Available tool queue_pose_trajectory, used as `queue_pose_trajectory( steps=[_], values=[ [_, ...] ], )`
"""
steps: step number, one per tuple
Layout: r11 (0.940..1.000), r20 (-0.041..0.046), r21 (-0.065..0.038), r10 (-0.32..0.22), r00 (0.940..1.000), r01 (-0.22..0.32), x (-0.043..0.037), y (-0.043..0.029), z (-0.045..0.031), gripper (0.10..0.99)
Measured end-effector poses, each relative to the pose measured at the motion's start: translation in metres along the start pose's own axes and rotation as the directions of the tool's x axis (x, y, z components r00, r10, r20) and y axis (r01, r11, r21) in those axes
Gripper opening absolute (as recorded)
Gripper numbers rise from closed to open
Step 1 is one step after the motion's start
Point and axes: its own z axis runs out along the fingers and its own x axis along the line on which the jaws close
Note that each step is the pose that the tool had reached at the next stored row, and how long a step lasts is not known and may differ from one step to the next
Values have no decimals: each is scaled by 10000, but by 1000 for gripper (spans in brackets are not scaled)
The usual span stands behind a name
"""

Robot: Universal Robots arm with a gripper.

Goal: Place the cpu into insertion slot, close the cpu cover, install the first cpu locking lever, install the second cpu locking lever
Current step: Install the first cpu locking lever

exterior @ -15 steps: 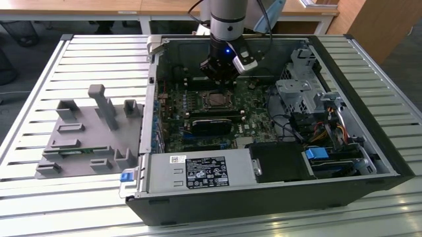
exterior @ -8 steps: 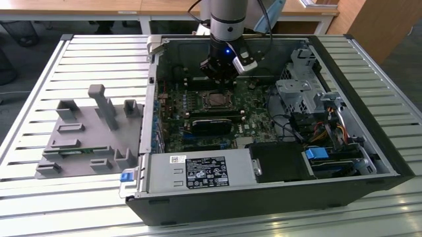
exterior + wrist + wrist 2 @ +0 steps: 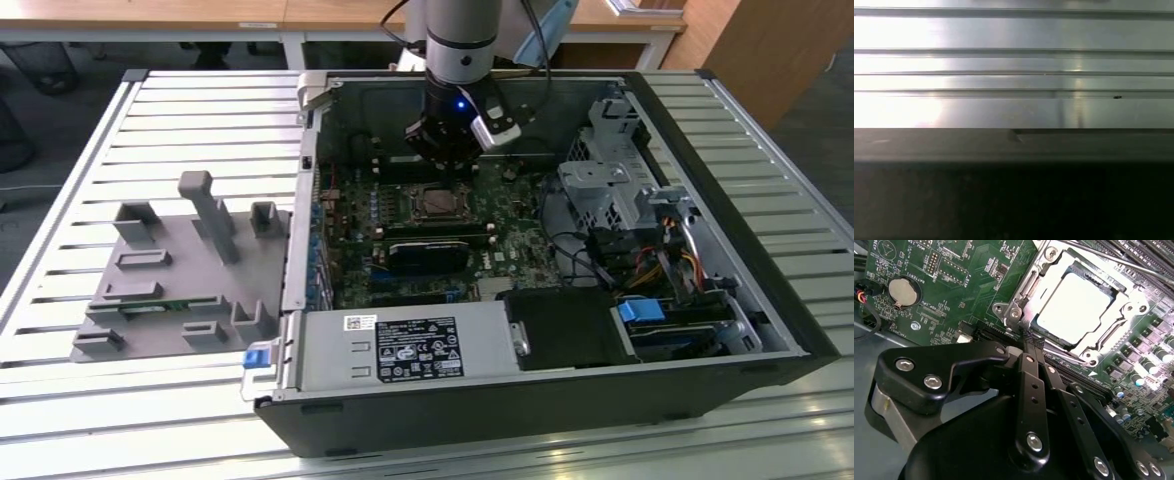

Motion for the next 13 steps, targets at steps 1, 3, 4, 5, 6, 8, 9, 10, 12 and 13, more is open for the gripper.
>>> queue_pose_trajectory(
  steps=[1, 3, 4, 5, 6, 8, 9, 10, 12, 13],
  values=[
    [10000, 0, 1, 0, 10000, 0, -1, 0, 6, 106],
    [10000, 0, 1, 0, 10000, 0, -3, -1, 18, 106],
    [10000, 0, 0, 0, 10000, 0, -4, -1, 26, 106],
    [10000, -2, 3, 1, 10000, -1, -4, -1, 31, 106],
    [10000, -5, 8, 2, 10000, -2, -4, -2, 36, 106],
    [10000, -8, 11, 2, 10000, -2, -6, -3, 47, 106],
    [10000, 9, -16, 2, 10000, -2, -10, 1, 58, 106],
    [10000, 8, -8, 2, 10000, -2, -10, 0, 61, 106],
    [10000, 2, 4, 3, 10000, -3, -9, -1, 58, 106],
    [10000, 0, 10, 2, 10000, -2, -9, -2, 55, 106]
  ],
)
